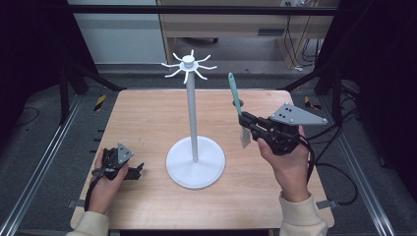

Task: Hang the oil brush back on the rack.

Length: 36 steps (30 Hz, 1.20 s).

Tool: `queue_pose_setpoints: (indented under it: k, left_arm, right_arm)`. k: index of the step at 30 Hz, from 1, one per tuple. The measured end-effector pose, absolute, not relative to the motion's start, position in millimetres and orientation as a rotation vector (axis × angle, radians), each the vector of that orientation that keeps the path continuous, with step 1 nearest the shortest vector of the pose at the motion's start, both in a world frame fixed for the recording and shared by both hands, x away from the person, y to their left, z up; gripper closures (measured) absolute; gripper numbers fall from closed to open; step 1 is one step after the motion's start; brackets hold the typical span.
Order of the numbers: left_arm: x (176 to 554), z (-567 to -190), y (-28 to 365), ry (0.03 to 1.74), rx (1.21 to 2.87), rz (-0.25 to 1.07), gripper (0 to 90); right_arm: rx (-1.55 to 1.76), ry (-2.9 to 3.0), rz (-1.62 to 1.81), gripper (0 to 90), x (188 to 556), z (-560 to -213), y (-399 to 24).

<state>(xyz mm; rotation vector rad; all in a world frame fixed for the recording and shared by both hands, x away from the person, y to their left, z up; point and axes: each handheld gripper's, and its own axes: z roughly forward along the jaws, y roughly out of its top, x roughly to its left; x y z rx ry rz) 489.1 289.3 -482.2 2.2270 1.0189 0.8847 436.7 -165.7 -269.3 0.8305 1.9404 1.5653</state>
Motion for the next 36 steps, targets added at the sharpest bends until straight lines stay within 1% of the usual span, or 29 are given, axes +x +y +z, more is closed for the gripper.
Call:
queue_pose_setpoints:
  k: [18,36]
  left_arm:
    - [490.2,-482.6,288.8,1.006,2.227,0.892,2.9]
    - [489.1,-482.7,288.0,1.016,2.232,0.882,2.9]
  right_arm:
    - [0.770,1.932,1.585,82.3,428.7,-259.9,-151.4]
    - [0.739,1.943,1.582,82.3,424.5,-258.6,-139.9]
